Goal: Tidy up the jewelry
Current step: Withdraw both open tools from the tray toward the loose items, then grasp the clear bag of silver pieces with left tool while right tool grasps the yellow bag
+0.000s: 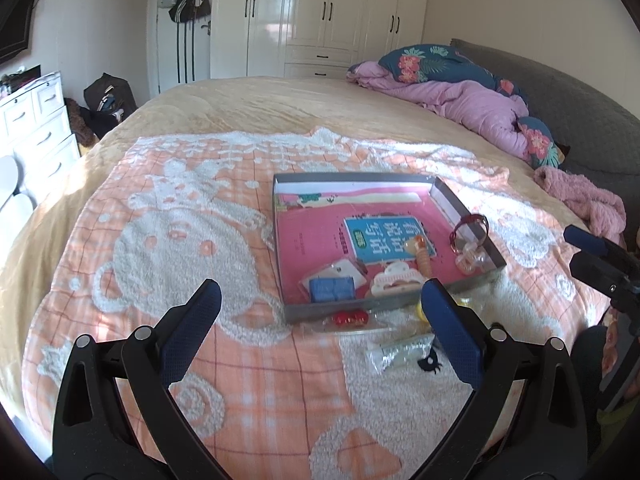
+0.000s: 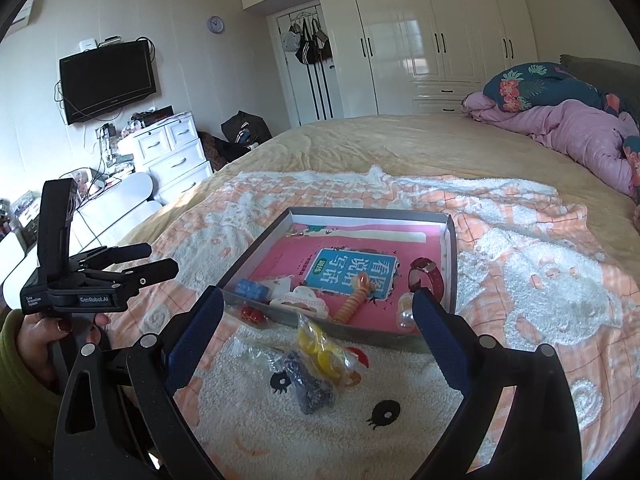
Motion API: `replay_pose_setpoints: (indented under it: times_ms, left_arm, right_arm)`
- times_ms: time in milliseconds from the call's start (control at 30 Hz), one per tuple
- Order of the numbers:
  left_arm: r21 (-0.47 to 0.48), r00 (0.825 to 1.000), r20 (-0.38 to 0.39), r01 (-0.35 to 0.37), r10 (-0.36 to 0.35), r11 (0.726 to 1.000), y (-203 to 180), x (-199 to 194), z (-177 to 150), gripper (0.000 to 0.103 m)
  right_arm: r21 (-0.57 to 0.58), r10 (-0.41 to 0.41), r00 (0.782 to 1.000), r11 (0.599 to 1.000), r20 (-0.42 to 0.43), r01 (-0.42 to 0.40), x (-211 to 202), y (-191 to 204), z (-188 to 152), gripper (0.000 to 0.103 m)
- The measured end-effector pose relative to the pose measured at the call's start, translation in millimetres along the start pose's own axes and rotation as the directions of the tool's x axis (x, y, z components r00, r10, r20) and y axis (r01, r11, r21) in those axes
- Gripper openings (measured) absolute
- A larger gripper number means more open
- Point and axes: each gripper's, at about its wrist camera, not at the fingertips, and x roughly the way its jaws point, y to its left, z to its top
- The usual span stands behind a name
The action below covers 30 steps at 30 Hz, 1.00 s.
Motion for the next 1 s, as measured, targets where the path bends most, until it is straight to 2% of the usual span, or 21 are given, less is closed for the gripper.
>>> replay_pose_setpoints:
  times_ms: [500,1000]
  left_arm:
    - [0.078,0.995,-0.095,0.028,-0.021,0.997,-23.3,10.3,-33.4,0.094]
    - [0.138,0.979,-0.194,0.086,-0.058,0.987,-44.8,40.2,-59.6,0.094]
  right_arm:
    - [0.002,-0.009,0.997,1.000,-0.083,0.010,2.3,-3.3,-30.9,0.095]
    - [0.058,0.007,0.988,0.998,-0.157,0.002,19.9,-15.1,-52.4,0.095]
